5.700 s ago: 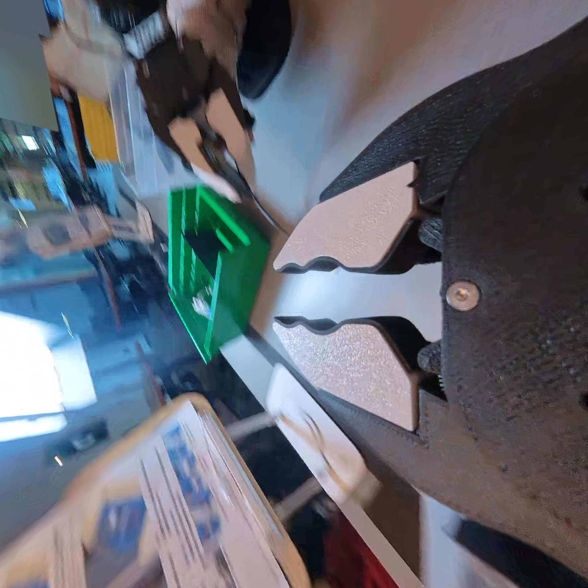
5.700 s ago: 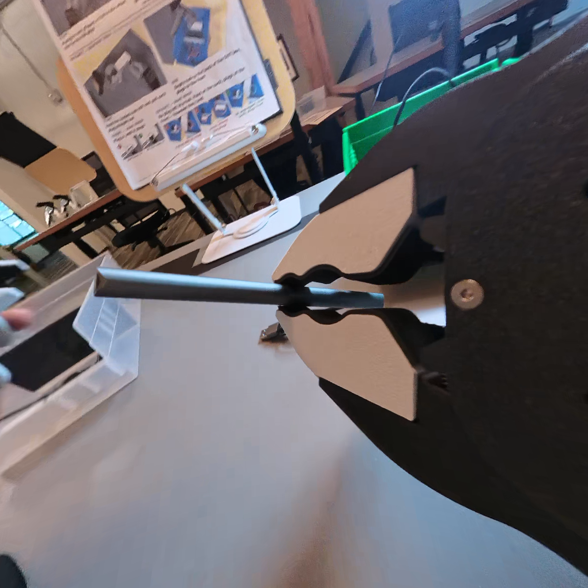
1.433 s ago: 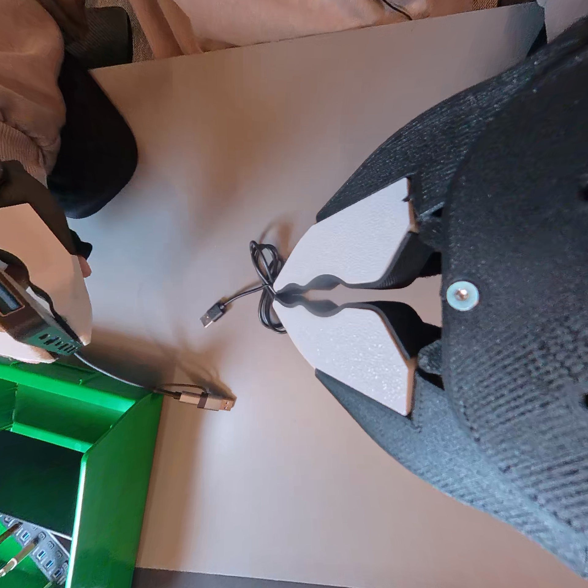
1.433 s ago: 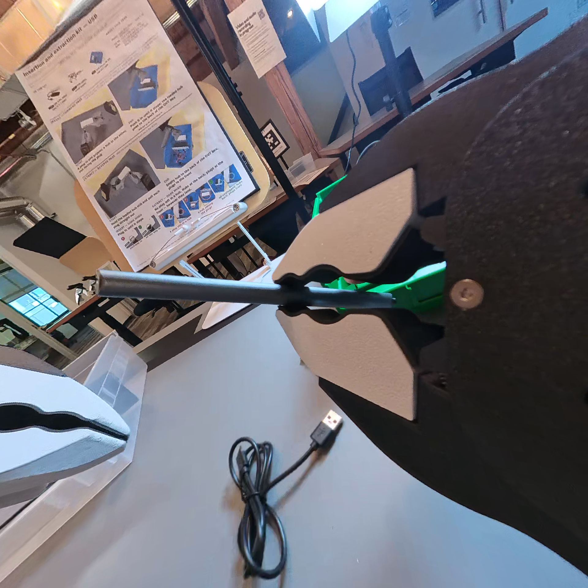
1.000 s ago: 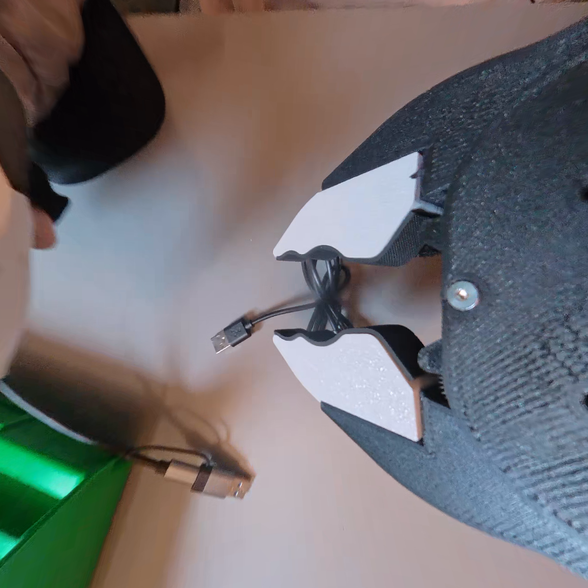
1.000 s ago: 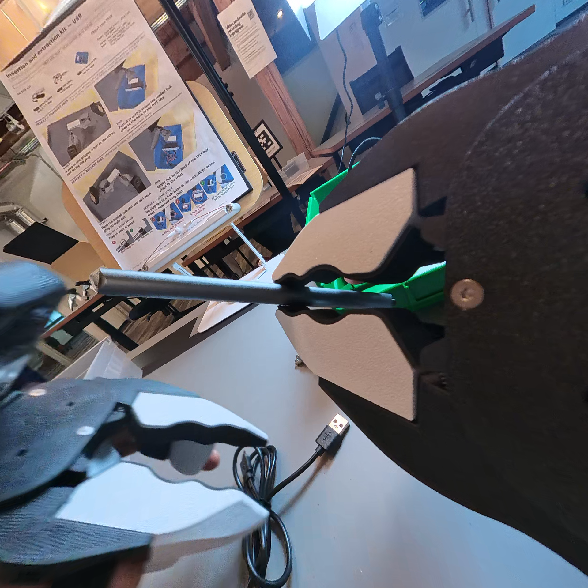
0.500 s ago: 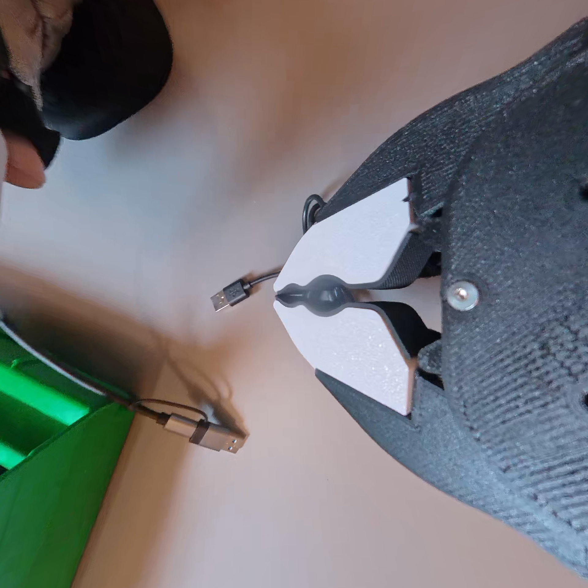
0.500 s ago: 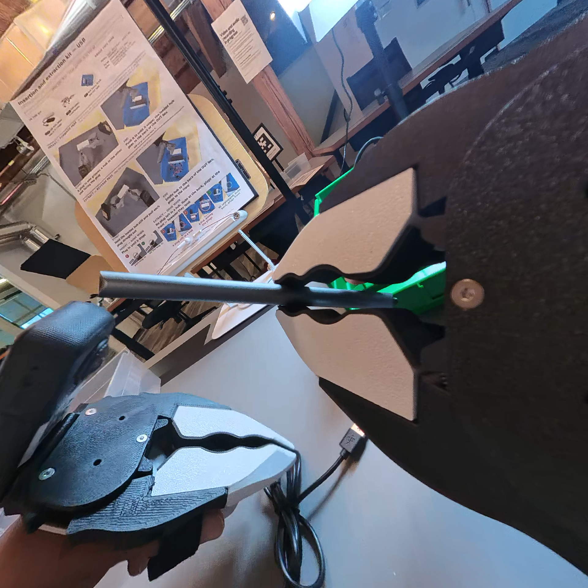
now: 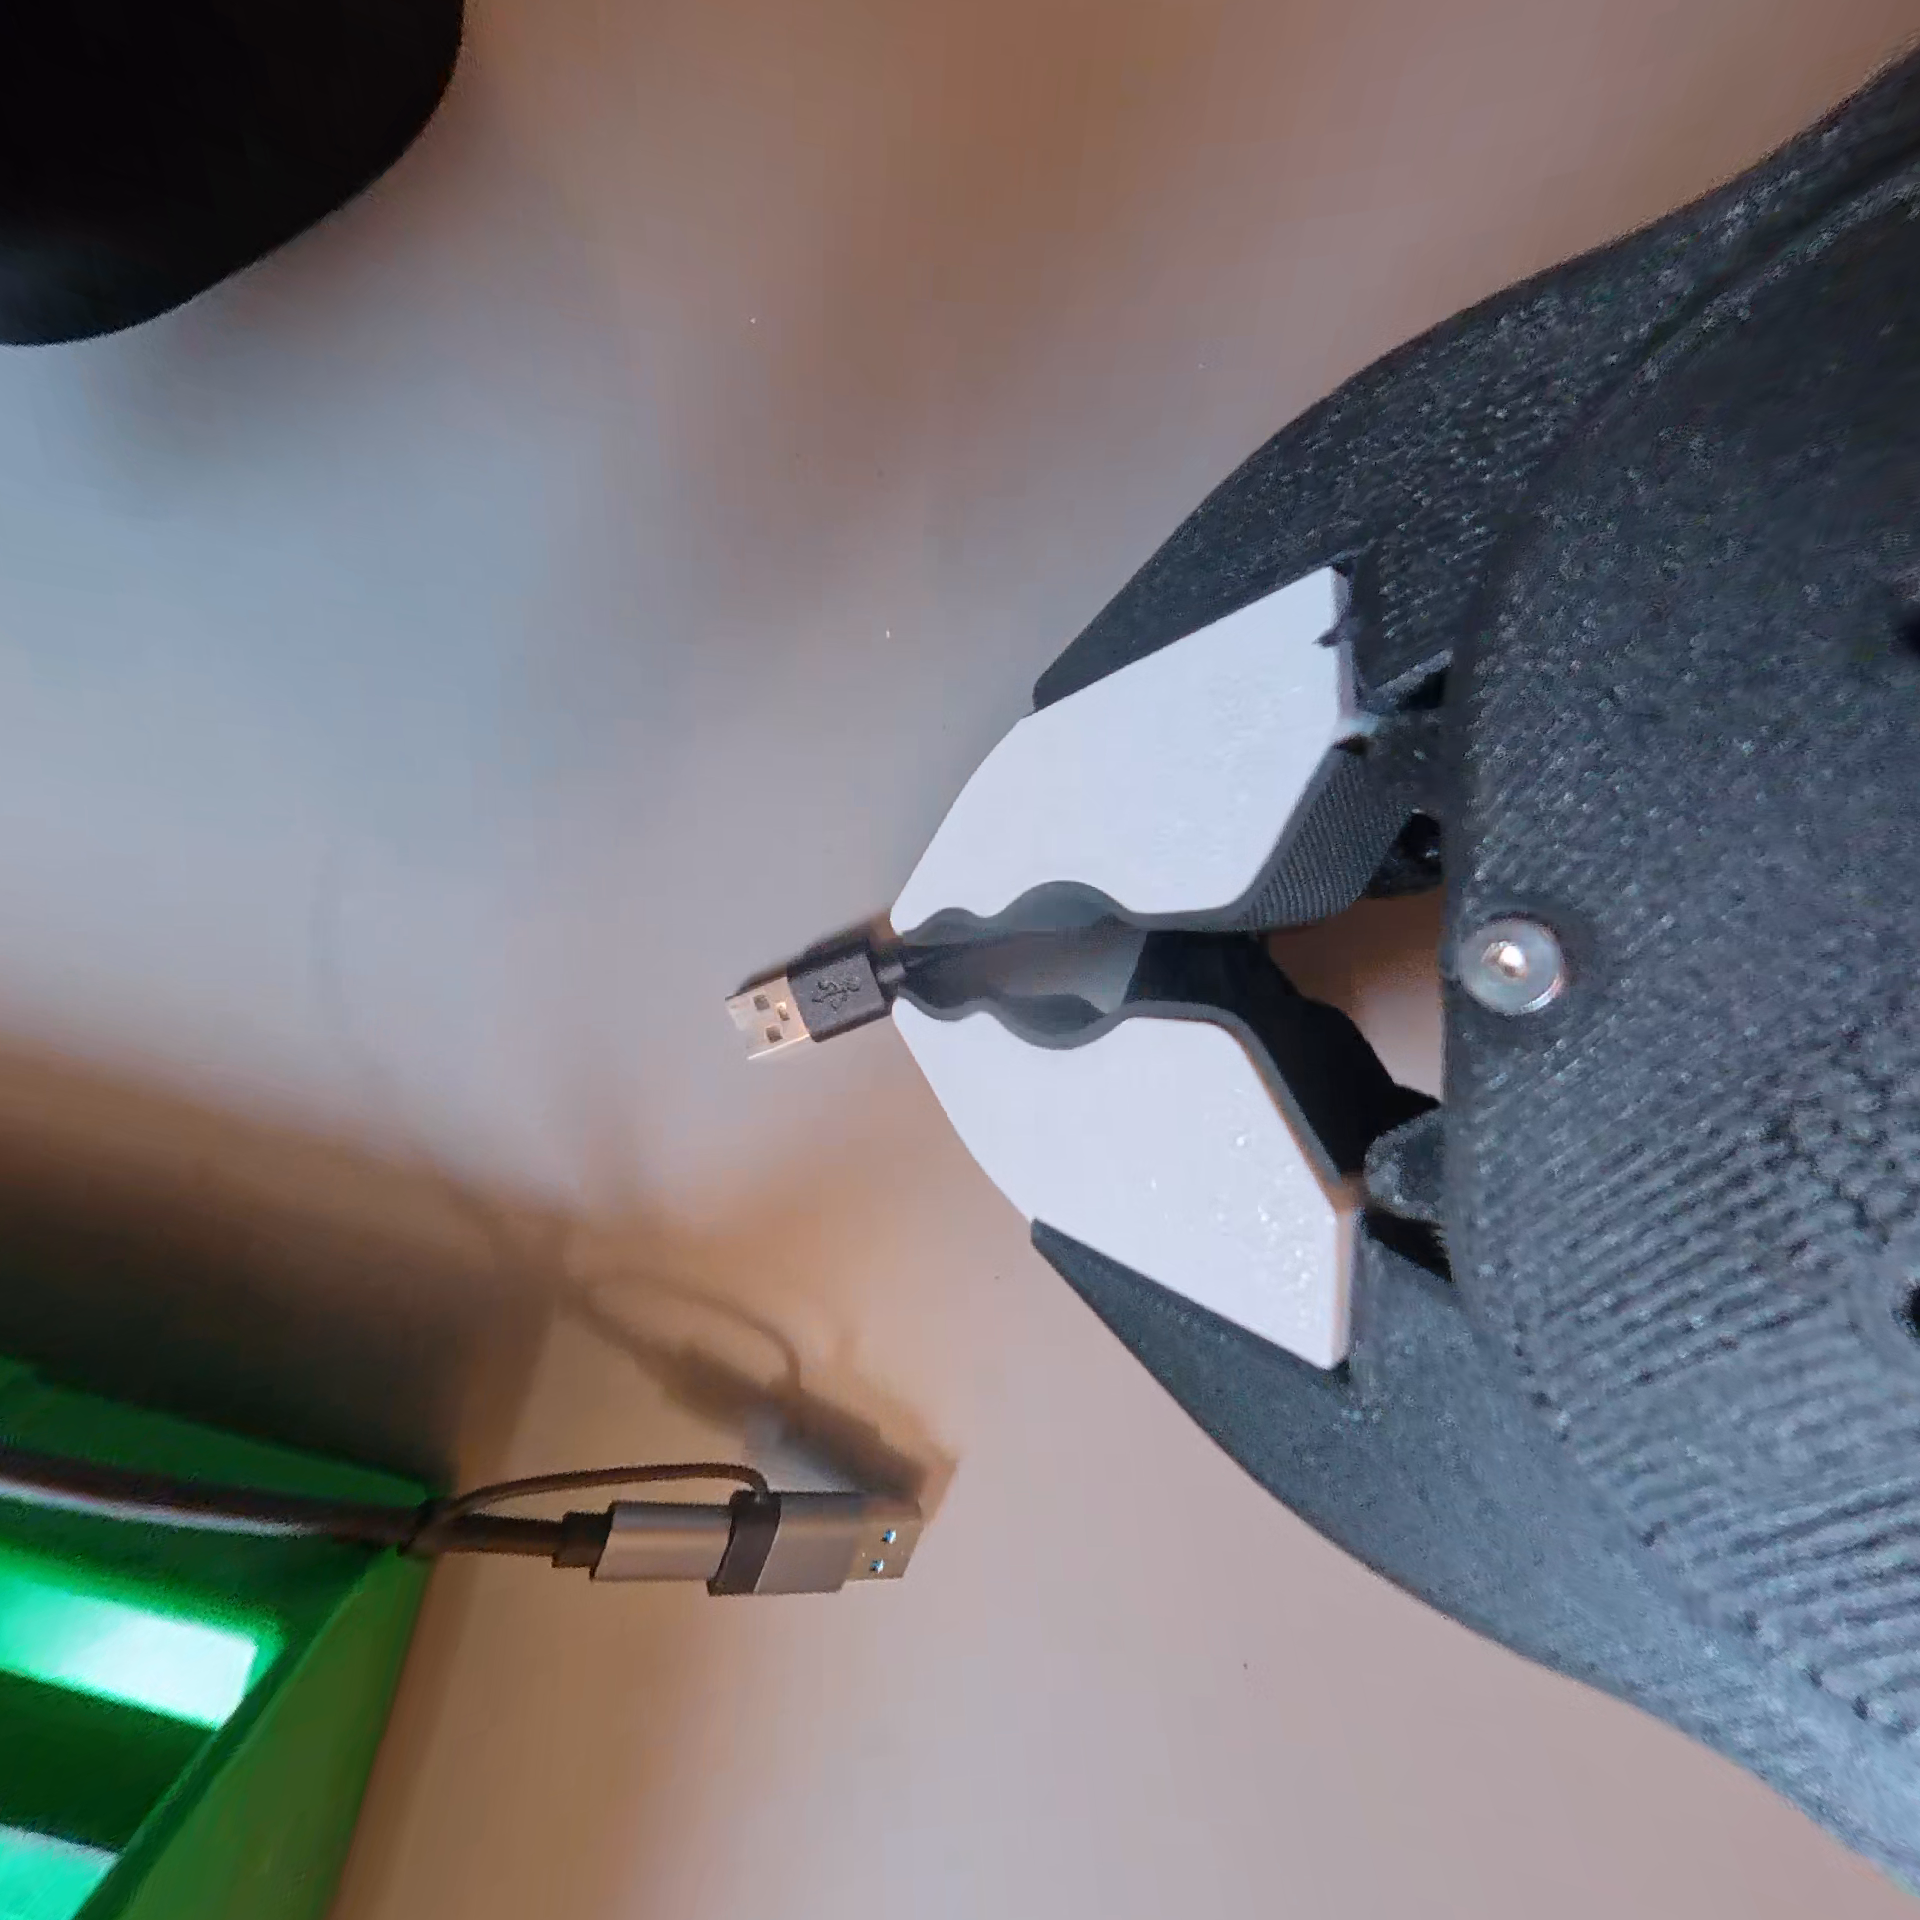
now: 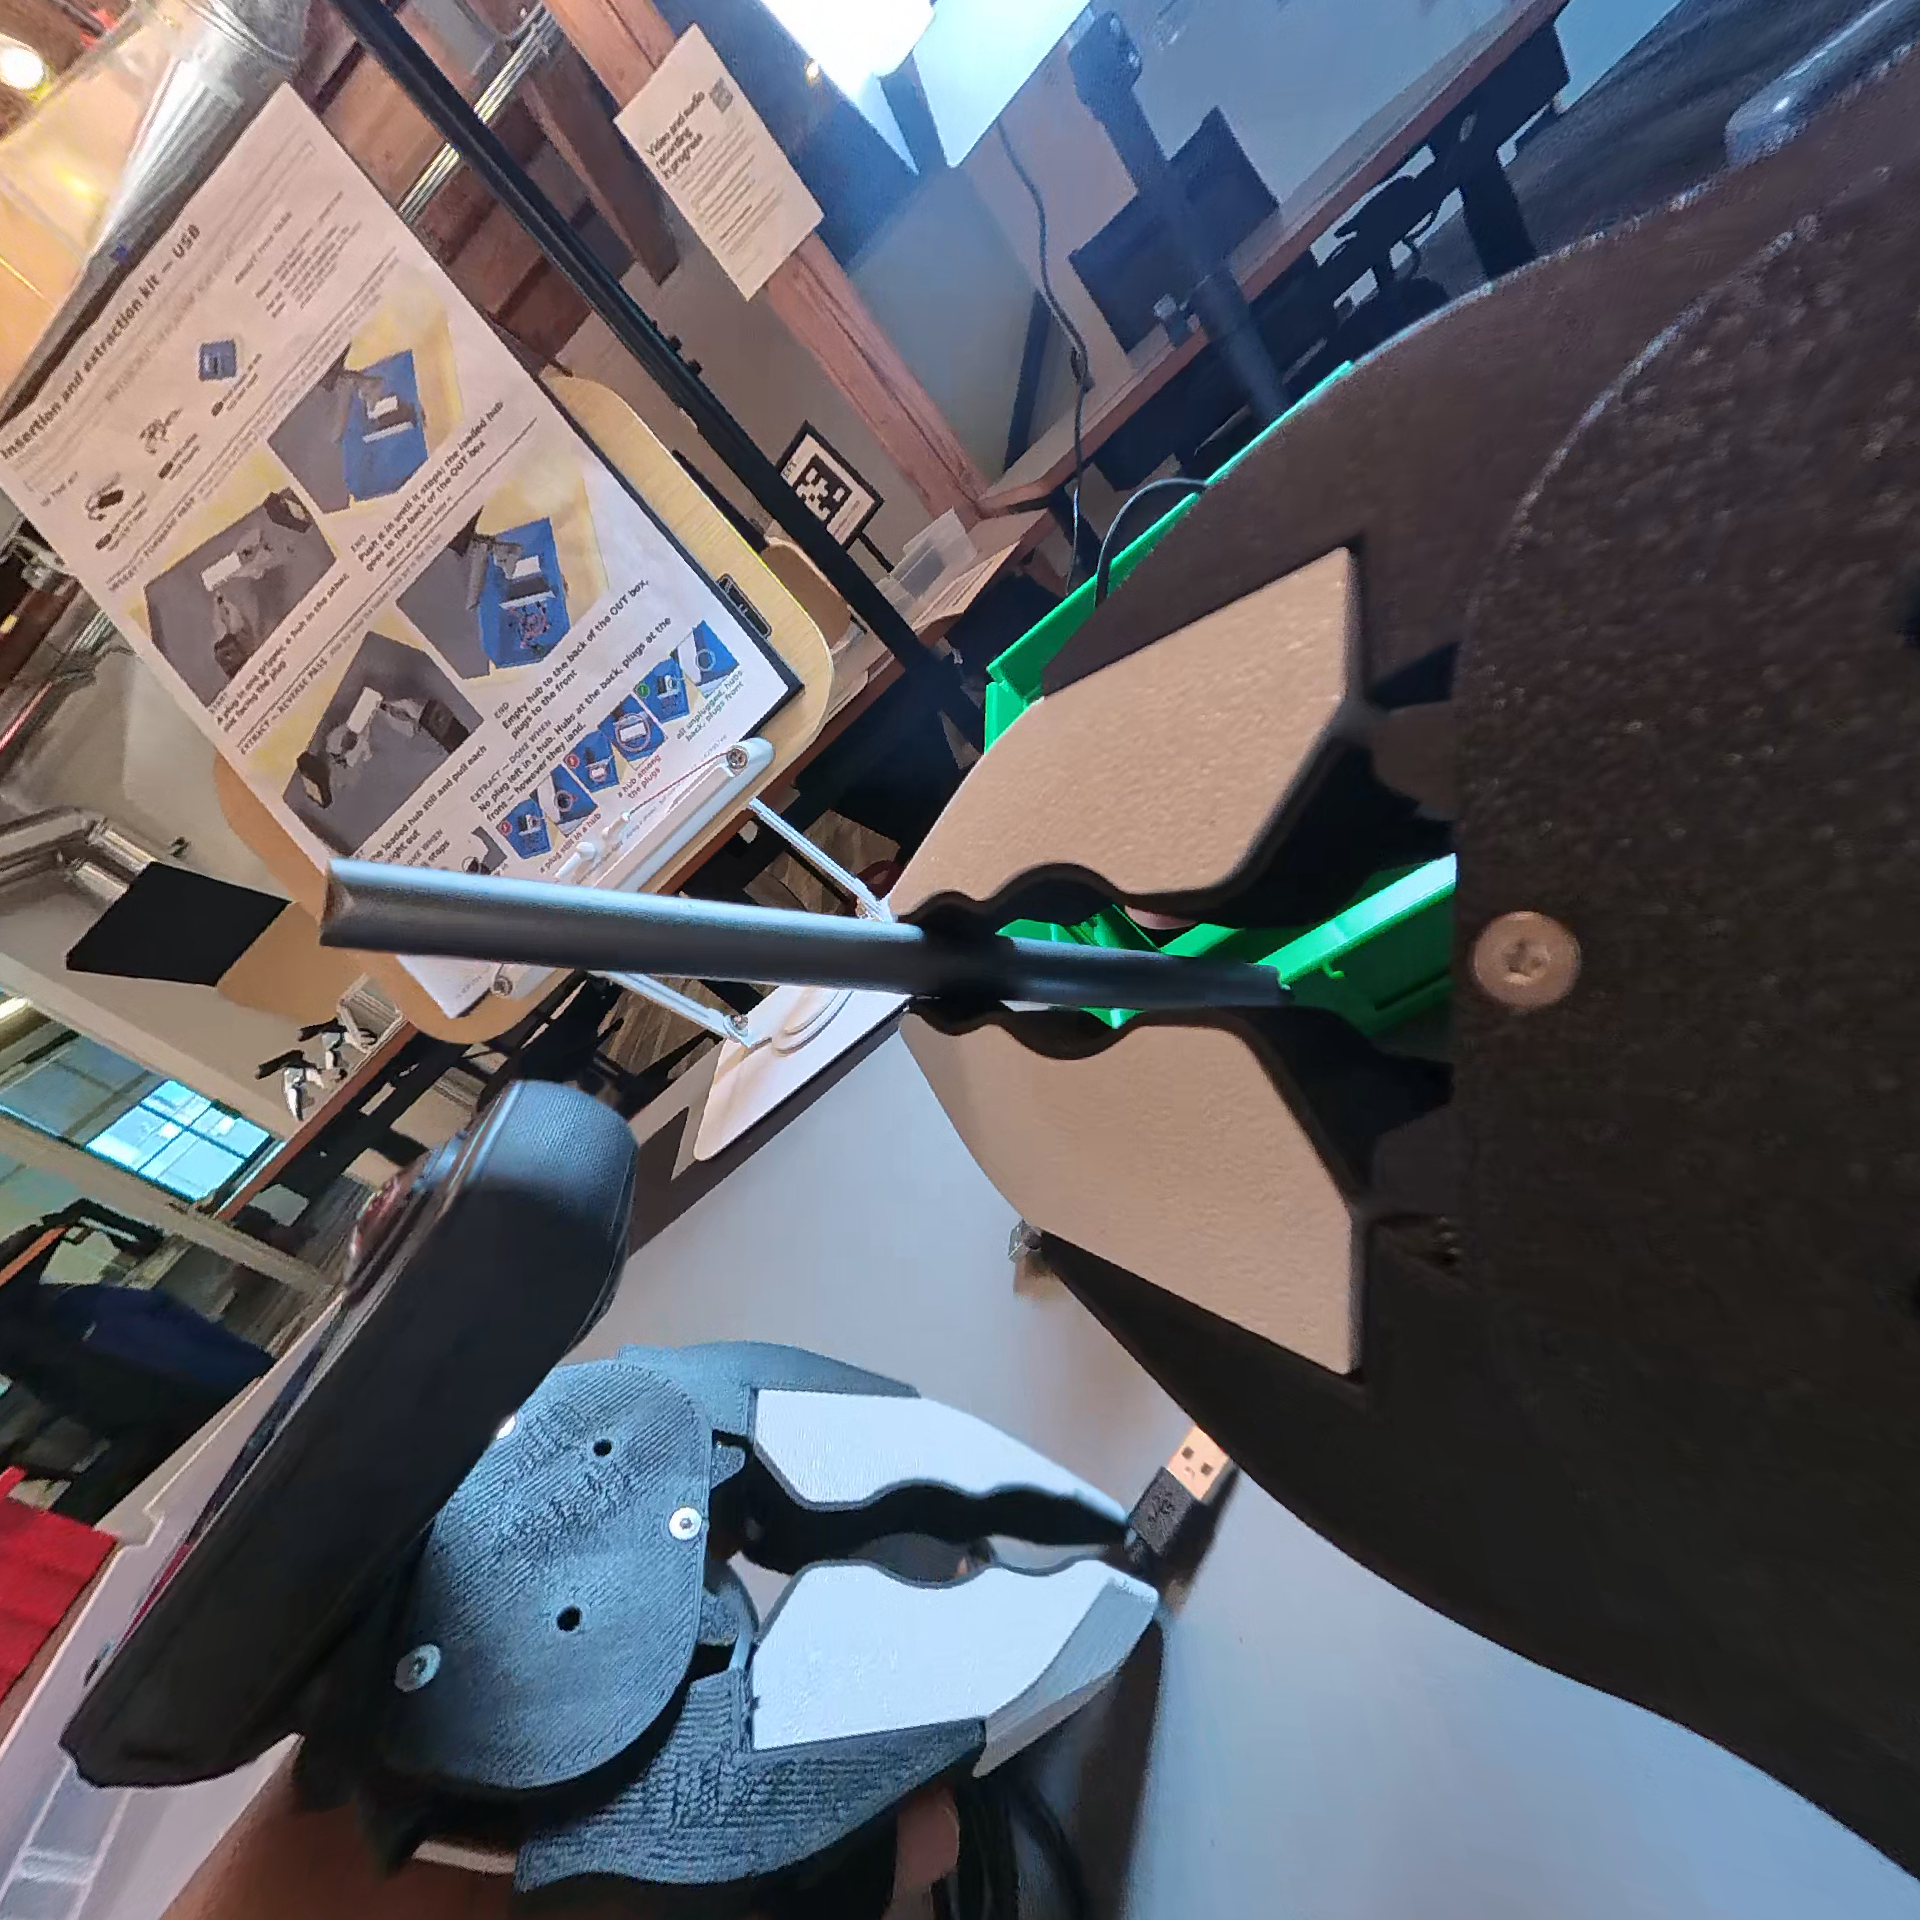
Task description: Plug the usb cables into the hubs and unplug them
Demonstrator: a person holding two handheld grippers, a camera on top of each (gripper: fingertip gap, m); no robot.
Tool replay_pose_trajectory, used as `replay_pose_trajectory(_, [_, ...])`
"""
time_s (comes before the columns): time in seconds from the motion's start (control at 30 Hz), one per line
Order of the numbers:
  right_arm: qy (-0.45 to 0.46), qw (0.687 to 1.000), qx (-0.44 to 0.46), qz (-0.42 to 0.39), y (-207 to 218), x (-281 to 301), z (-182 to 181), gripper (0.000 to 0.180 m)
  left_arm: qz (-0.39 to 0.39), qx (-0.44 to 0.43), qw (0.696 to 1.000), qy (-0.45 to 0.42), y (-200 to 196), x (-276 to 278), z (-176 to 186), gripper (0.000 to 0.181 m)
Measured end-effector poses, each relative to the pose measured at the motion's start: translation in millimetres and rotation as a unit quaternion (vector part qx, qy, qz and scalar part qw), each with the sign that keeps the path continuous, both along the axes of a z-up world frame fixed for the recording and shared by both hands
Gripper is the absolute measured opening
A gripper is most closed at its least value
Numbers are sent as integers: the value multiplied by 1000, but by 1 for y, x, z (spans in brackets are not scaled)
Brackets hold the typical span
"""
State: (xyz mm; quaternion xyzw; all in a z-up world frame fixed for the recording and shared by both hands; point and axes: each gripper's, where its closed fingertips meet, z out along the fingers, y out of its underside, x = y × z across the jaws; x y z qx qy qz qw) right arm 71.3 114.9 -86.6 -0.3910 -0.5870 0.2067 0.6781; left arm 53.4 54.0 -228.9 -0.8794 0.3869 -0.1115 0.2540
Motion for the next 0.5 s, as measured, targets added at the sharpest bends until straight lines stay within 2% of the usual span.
replay_pose_trajectory(0.13, [2,1000,1,1,1,3,2,11,-8,-1,1000,1,-6,-11,1,5])
replay_pose_trajectory(0.2, [0,1000,6,2,0,5,2,11,-3,-4,1000,-26,-10,-19,9,4])
replay_pose_trajectory(0.37, [-31,999,37,8,-5,3,-7,11,13,15,996,-82,-20,-43,46,4])
replay_pose_trajectory(0.5, [-73,993,96,5,-11,-3,-19,12,3,41,995,-91,-35,-53,82,4])
